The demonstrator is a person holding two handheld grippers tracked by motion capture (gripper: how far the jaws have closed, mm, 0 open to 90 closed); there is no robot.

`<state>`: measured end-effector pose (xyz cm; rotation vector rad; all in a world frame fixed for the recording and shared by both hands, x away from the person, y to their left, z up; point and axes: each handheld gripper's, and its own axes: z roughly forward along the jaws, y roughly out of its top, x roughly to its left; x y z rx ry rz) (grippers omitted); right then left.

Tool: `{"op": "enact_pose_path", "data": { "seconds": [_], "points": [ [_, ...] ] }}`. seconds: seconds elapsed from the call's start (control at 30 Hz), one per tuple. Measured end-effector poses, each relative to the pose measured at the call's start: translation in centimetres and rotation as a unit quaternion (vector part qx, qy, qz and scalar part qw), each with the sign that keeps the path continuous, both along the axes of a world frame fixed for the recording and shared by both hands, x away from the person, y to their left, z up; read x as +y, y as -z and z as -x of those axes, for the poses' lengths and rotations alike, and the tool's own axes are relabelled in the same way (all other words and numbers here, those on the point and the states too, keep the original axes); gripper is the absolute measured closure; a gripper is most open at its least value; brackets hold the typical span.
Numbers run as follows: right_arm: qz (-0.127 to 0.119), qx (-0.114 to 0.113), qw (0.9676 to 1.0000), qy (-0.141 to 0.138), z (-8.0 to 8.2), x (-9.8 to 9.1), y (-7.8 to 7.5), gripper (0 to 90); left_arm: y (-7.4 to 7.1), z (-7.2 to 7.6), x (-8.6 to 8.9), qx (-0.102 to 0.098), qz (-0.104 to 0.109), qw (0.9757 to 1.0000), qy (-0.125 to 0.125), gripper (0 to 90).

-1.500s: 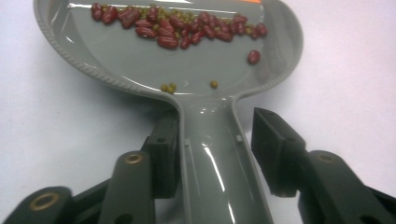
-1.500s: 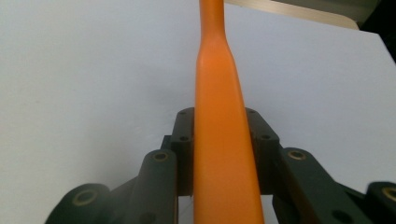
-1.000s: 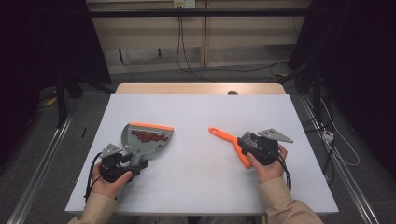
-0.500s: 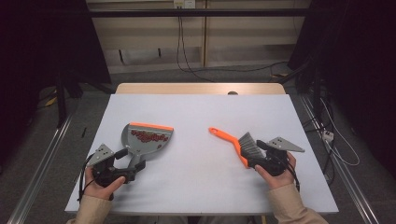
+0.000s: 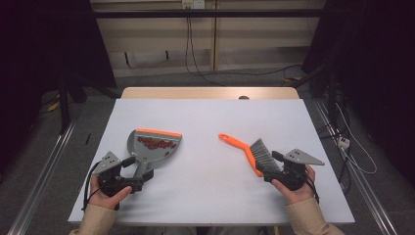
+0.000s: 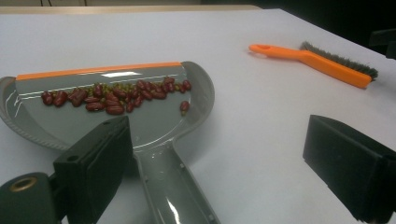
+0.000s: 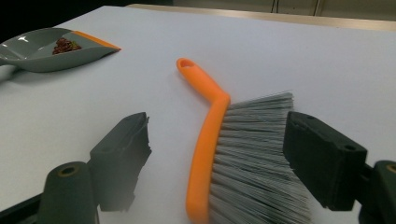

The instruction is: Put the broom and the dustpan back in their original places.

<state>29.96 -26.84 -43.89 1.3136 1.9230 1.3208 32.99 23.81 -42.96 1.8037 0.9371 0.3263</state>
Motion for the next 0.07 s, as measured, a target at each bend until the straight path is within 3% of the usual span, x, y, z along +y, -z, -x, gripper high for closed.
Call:
{"op": "enact_pose_path", "data": {
  "seconds": [0.07],
  "points": [
    [0.002, -0.002, 1.0000, -0.001, 0.03, 0.05, -0.01, 21.9, -0.03, -0.04, 0.05, -0.001, 0.001, 1.0000, -0.001, 8.3]
  ]
}}
